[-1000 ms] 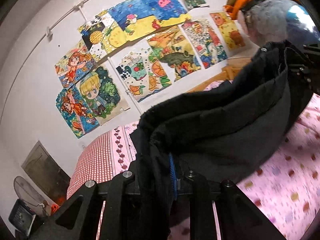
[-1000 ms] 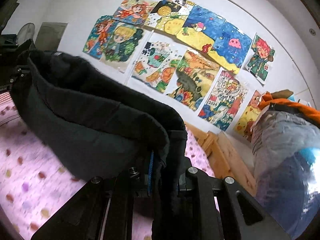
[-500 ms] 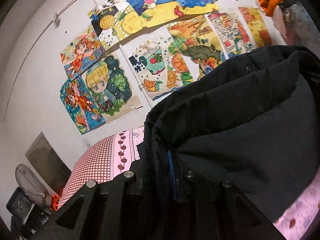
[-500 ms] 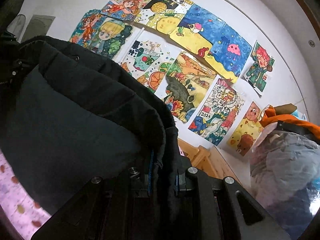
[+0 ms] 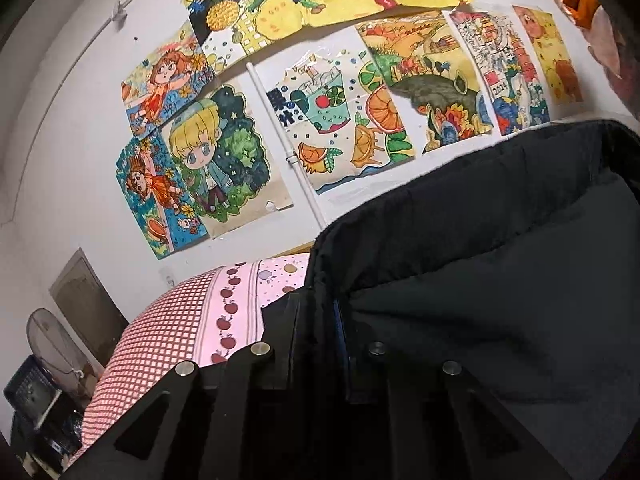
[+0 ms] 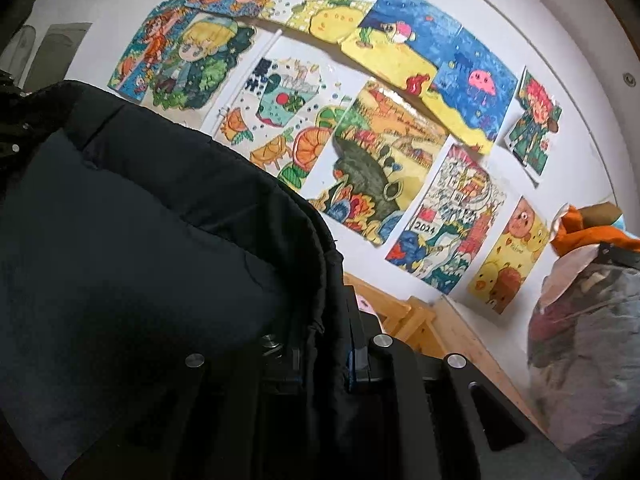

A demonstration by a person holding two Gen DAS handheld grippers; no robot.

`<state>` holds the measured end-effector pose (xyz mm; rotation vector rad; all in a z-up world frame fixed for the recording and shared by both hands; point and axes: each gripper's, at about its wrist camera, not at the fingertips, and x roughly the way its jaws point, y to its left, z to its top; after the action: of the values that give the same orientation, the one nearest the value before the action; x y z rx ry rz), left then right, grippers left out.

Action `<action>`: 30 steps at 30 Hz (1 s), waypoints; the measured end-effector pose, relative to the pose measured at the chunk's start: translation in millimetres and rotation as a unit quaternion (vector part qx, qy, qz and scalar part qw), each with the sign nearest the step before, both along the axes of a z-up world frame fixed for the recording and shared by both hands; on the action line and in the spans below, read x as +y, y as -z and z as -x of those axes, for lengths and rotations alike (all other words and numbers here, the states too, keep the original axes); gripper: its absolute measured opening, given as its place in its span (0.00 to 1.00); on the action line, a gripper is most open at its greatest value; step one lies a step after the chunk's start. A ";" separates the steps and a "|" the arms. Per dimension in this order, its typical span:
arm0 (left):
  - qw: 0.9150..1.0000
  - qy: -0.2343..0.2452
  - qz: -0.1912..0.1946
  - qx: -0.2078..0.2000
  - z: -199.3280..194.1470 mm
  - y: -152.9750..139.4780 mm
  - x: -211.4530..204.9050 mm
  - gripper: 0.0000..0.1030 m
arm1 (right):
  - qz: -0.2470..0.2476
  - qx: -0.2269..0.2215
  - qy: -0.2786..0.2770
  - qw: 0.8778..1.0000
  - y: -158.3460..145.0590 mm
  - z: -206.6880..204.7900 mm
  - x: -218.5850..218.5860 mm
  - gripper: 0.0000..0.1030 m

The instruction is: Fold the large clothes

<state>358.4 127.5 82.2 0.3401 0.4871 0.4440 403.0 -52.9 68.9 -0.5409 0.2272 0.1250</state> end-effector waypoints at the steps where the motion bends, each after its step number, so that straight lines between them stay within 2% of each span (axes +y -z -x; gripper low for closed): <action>1: 1.000 -0.001 0.000 0.001 -5.2 1.9 0.4 0.14 | -0.001 0.003 0.002 1.000 2.6 -3.9 0.3 0.12; 9: 0.999 -0.010 0.016 0.035 -43.8 31.8 8.4 0.15 | 0.005 0.051 0.013 0.999 40.2 -44.8 6.8 0.12; 14: 0.998 -0.007 0.038 0.041 -47.3 39.9 15.3 0.20 | 0.006 0.072 0.008 0.997 52.5 -53.1 9.0 0.14; 17: 0.997 -0.003 0.066 0.036 -43.9 35.7 24.8 0.35 | -0.004 0.086 0.000 0.996 50.6 -53.9 5.4 0.16; 18: 0.996 0.001 0.082 0.030 -41.4 33.2 30.0 0.54 | -0.011 0.090 -0.002 0.996 47.9 -53.8 2.4 0.18; 19: 0.995 0.004 0.100 0.016 -36.7 29.0 36.1 0.79 | -0.017 0.091 -0.002 0.996 46.4 -54.1 -0.3 0.26; 20: 0.994 0.000 0.112 -0.003 -30.5 24.3 41.2 0.89 | -0.032 0.089 -0.001 0.995 42.3 -52.1 -5.9 0.44; 21: 0.993 -0.001 0.121 -0.017 -25.6 21.3 44.8 0.96 | -0.045 0.084 -0.001 0.995 38.5 -50.3 -10.5 0.56; 22: 0.989 0.003 0.144 -0.043 -15.4 14.9 51.1 0.96 | -0.061 0.075 0.000 0.995 34.2 -46.6 -15.9 0.74; 23: 0.986 0.007 0.160 -0.054 -10.0 11.6 55.2 0.96 | -0.084 0.066 -0.001 0.994 28.1 -40.7 -23.2 0.78; 26: 0.981 0.007 0.187 -0.058 0.9 5.2 61.8 0.97 | -0.118 0.080 -0.006 0.990 20.1 -32.5 -34.3 0.78; 30: 0.980 0.029 0.190 -0.058 16.7 -0.4 56.6 0.97 | -0.153 0.091 -0.029 0.984 15.3 -12.7 -46.6 0.78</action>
<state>341.7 184.1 82.6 -0.0406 0.4364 0.3041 415.7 -99.6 53.6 -0.2301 0.3624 0.2623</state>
